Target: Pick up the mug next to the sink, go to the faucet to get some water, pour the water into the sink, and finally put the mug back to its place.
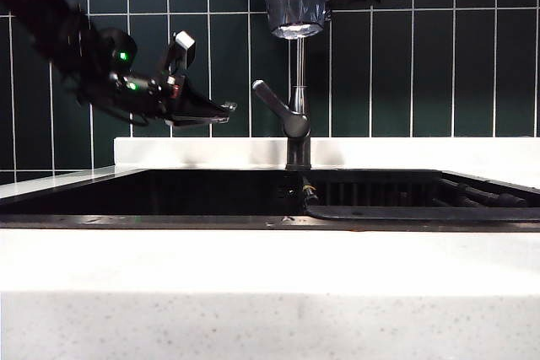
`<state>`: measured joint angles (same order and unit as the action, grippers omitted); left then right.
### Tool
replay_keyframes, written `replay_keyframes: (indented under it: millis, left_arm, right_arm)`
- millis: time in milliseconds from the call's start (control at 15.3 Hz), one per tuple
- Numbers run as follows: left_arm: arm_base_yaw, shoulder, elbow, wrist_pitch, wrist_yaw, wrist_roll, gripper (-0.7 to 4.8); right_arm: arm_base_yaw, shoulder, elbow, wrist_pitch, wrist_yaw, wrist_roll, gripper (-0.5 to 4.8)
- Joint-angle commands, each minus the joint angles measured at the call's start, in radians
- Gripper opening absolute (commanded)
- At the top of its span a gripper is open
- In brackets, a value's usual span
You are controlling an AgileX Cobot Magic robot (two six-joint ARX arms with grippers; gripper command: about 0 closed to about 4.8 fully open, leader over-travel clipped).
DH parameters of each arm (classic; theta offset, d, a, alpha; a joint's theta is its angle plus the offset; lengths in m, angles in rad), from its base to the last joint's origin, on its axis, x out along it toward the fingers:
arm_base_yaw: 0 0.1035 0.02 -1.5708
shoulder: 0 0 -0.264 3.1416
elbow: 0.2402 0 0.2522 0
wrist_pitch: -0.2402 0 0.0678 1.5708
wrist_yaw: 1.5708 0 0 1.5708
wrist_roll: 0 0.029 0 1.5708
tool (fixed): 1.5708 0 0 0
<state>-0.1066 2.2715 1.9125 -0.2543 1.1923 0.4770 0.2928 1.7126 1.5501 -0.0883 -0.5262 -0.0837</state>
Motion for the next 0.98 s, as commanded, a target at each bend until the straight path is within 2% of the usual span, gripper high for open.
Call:
replay_keyframes:
  millis: [65,196,327,392,458,523,980]
  left_arm:
    - [-0.016,-0.085,0.002,-0.428,0.035,0.428,-0.06]
    - [-0.016,-0.105,0.002,-0.576,0.114,0.537,-0.05]
    - [-0.019,-0.122,0.002,-0.769,0.13,0.698,-0.05]
    - [-0.019,-0.127,0.001,-0.876,0.179,0.803,-0.04]
    - [-0.017,-0.13,0.002,-1.048,0.275,0.994,-0.02]
    - [-0.017,-0.13,0.0,-1.189,0.311,1.147,-0.02]
    - [-0.043,-0.278,-0.168,-1.189,0.296,1.127,0.03]
  right_arm:
    - [0.001,-0.029,-0.045,0.043,-0.006,-0.003,-0.06]
    - [-0.003,-0.056,-0.114,0.078,0.009,-0.003,-0.06]
    - [-0.014,-0.108,-0.227,0.158,0.018,0.002,-0.06]
    - [-0.021,-0.137,-0.28,0.186,0.036,0.005,-0.06]
    - [-0.033,-0.165,-0.333,0.198,0.038,0.005,-0.06]
    - [-0.041,-0.188,-0.368,0.201,0.053,0.004,-0.06]
    - [-0.038,-0.246,-0.417,0.22,0.056,0.017,-0.06]
